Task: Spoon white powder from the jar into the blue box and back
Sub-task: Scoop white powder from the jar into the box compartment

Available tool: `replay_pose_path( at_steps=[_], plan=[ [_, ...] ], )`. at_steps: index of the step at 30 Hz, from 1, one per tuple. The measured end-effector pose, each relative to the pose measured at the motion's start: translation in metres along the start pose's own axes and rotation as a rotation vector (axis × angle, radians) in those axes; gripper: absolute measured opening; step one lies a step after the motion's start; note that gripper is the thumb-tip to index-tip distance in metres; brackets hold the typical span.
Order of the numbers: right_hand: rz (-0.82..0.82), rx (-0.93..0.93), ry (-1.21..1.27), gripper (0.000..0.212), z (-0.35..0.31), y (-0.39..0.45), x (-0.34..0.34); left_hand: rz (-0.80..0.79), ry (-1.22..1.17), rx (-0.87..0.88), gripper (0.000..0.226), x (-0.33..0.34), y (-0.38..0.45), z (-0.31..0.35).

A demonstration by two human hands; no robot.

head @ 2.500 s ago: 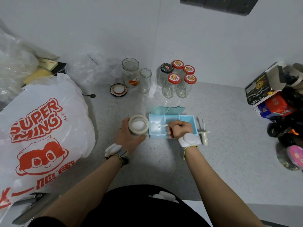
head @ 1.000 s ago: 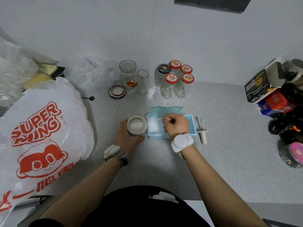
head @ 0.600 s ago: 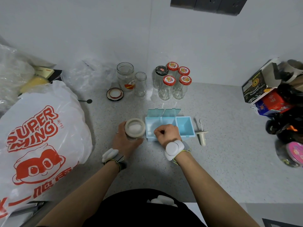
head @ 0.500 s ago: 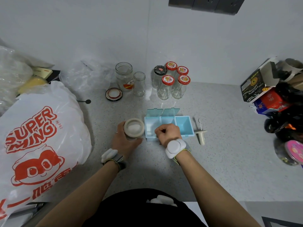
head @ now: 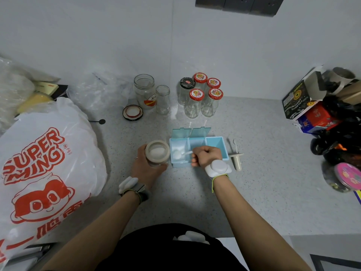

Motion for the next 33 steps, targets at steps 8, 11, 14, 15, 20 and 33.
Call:
replay_pose_path(
  at_steps=[8, 11, 14, 15, 20, 33],
  plan=[
    [-0.017, 0.028, 0.095, 0.022, -0.001, -0.001, 0.0, -0.024, -0.011, 0.004, 0.077, 0.001, -0.001, 0.002],
    [-0.024, 0.017, 0.105, 0.023, -0.005, -0.002, 0.0, -0.024, -0.011, 0.004, 0.076, 0.0, -0.001, 0.002],
    [-0.031, -0.001, 0.105, 0.022, -0.008, -0.003, -0.001, -0.022, -0.007, 0.0, 0.077, 0.001, 0.0, 0.002],
    [-0.034, -0.004, 0.106, 0.021, -0.01, -0.003, -0.001, -0.022, -0.002, -0.002, 0.077, 0.001, 0.0, 0.002],
    [-0.049, -0.051, 0.112, 0.02, -0.025, -0.009, -0.002, -0.011, -0.001, -0.008, 0.077, 0.0, -0.001, 0.001],
    [-0.2, -0.494, -0.184, 0.008, -0.064, -0.051, 0.046, -0.004, 0.082, -0.008, 0.086, 0.003, 0.003, -0.003]
  ],
)
Point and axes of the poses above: each hand's wrist, its own y-axis towards the middle knuckle, its own x-axis out of the palm, z = x × y, the point moved 10 cm from there along y, towards the middle knuckle, and after that the axes turned 14 degrees about z, right-handed, at the moved point
